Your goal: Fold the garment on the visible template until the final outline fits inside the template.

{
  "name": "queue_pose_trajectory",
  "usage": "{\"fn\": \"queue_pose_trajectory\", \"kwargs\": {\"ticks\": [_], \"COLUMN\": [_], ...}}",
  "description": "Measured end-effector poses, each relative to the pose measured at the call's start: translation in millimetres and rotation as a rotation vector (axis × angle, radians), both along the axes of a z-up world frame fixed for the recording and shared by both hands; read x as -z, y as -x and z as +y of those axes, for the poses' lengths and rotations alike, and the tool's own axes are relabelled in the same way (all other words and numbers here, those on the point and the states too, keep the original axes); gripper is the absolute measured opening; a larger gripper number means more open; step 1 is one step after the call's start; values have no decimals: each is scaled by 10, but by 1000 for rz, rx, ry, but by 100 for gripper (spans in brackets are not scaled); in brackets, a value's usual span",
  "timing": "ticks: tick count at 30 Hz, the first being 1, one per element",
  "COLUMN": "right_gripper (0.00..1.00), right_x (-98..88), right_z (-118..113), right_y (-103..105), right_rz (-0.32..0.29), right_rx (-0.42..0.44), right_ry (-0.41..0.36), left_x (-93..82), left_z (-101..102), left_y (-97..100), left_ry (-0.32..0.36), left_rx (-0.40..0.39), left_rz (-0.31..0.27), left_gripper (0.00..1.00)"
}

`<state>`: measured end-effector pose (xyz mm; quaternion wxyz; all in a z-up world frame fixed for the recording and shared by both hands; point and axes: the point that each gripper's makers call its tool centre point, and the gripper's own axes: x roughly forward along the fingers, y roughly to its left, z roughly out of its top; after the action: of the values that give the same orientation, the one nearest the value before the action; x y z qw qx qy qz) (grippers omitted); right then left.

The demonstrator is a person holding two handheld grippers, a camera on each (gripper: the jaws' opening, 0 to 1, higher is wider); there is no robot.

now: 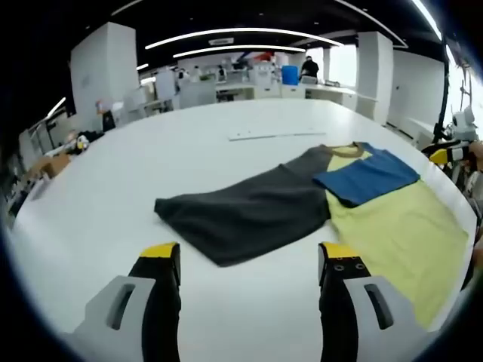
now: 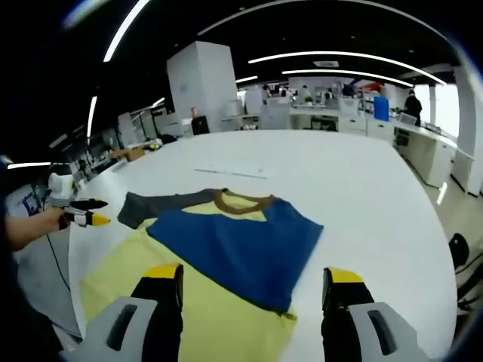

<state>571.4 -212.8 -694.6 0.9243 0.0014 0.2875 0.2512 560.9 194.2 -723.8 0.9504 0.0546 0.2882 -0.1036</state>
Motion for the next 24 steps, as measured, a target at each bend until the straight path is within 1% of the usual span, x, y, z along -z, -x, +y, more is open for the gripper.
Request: {"fn": "queue_pose_trajectory", "kwargs": {"ticks": [3, 7, 8, 13, 16, 20, 21, 22, 24], "right_gripper": [85, 98, 99, 99, 99, 99, 99, 99, 99], "right_x": [-60, -135, -149, -255, -297, -319, -326, -340, -367], "right_z": [36, 88, 102, 167, 193, 228, 235, 250, 278], "right_y": [49, 126, 149, 287, 358, 465, 483, 504, 546], "right_rz": [-11, -26, -28, -43, -47, -48, -49, -45, -49], "right_rx": [-31, -66, -76, -111, -120, -131, -133, -129, -128], "right_ry": [-7, -11, -11, -17, -21, -12, -16, -36, -59], "left_x": [-5, -12, -10, -6, 20, 44, 61, 71, 90], "left_z": [16, 71, 88, 176, 227, 264, 289, 308, 327], "left_y": [0, -5, -8, -21, -24, -38, -43, -49, -68], "left_ry": [-1, 0, 3, 25, 2, -2, -4, 2, 32], "left_rx": [-2, -20, -26, -55, -65, -79, -89, -101, -125], "left_rz": [0, 0, 0, 0, 10, 10, 15, 16, 13], "left_gripper": [71, 71, 71, 69, 67, 61, 59, 58, 54]}}
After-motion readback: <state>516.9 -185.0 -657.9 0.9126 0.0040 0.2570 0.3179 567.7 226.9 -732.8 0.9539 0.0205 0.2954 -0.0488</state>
